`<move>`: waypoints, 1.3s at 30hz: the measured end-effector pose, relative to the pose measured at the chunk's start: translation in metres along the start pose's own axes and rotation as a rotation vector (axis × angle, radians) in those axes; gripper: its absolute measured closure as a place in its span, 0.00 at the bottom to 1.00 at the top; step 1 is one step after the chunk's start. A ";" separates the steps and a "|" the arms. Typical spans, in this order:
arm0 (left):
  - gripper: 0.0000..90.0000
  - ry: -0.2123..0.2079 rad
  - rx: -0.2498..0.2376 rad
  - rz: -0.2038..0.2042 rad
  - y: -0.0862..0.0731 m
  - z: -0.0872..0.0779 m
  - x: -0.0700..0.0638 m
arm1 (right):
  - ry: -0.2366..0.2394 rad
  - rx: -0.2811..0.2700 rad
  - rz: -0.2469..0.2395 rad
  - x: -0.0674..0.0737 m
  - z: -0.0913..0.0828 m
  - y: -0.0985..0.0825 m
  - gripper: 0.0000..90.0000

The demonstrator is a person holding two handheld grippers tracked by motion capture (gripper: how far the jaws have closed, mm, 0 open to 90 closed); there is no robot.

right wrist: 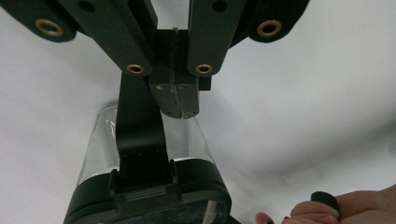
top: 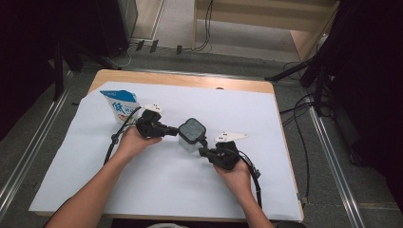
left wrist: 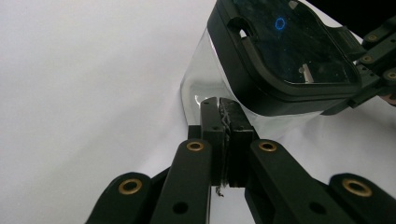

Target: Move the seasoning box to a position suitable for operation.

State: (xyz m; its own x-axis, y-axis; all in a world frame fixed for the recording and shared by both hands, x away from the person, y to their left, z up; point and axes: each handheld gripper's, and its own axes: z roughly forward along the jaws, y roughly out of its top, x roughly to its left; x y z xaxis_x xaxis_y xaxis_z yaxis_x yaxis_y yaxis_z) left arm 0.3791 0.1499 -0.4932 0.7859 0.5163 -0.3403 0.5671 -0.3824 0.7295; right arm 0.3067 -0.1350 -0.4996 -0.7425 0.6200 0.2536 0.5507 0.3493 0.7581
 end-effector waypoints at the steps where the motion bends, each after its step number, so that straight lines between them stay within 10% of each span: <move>1: 1.00 -0.002 0.004 0.006 0.000 0.000 0.000 | -0.005 0.000 -0.002 -0.001 0.000 0.000 1.00; 39: 0.95 -0.086 0.016 0.110 0.001 0.004 -0.029 | -0.066 -0.008 0.031 -0.046 -0.007 0.016 1.00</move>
State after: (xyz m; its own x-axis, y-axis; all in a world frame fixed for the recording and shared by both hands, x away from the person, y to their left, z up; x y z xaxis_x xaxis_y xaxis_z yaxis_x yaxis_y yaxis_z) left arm 0.3574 0.1311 -0.4854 0.8615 0.4033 -0.3086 0.4795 -0.4460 0.7558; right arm 0.3467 -0.1633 -0.4950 -0.6981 0.6755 0.2374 0.5699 0.3235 0.7553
